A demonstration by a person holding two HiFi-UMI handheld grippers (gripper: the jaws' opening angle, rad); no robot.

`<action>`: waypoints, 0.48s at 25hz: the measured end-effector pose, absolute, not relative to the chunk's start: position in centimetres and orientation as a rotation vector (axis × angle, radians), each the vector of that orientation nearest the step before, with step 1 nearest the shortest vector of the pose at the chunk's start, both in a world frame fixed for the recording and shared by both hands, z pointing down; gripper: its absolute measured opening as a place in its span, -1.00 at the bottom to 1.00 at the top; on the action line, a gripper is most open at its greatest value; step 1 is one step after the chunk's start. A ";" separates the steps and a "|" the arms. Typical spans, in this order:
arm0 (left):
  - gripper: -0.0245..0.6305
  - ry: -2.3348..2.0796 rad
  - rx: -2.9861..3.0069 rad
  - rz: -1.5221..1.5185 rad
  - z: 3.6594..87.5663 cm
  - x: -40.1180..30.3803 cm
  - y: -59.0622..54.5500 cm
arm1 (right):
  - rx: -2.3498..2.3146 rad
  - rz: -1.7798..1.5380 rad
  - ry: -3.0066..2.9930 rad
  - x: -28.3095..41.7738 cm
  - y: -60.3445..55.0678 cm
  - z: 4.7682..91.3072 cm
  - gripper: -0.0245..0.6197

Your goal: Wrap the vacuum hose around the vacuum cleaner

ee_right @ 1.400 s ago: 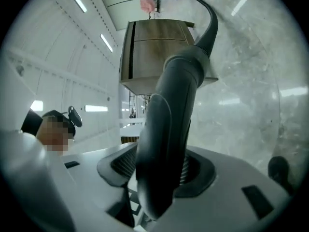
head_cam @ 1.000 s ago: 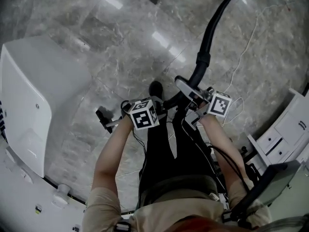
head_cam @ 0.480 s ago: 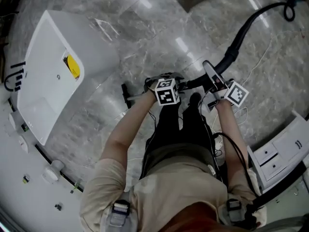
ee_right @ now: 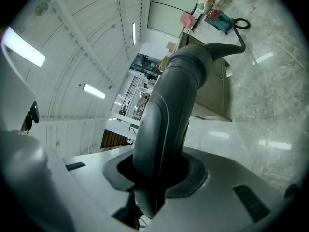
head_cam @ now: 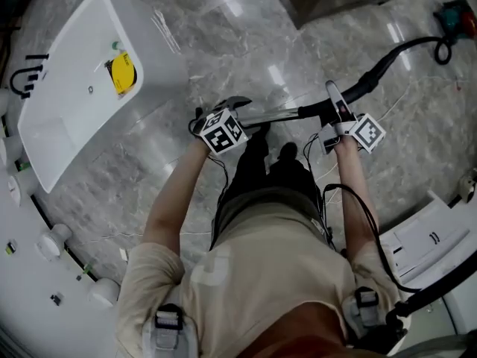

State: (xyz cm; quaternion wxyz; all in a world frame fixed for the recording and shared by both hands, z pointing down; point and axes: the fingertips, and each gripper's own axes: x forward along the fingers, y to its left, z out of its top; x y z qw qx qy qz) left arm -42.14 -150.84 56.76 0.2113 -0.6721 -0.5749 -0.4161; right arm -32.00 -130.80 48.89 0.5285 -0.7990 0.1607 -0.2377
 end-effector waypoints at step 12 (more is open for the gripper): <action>0.00 -1.551 -1.936 -1.170 55.5 -46.0 -146.7 | -1.966 -0.550 0.506 -32.4 -131.3 40.8 -0.59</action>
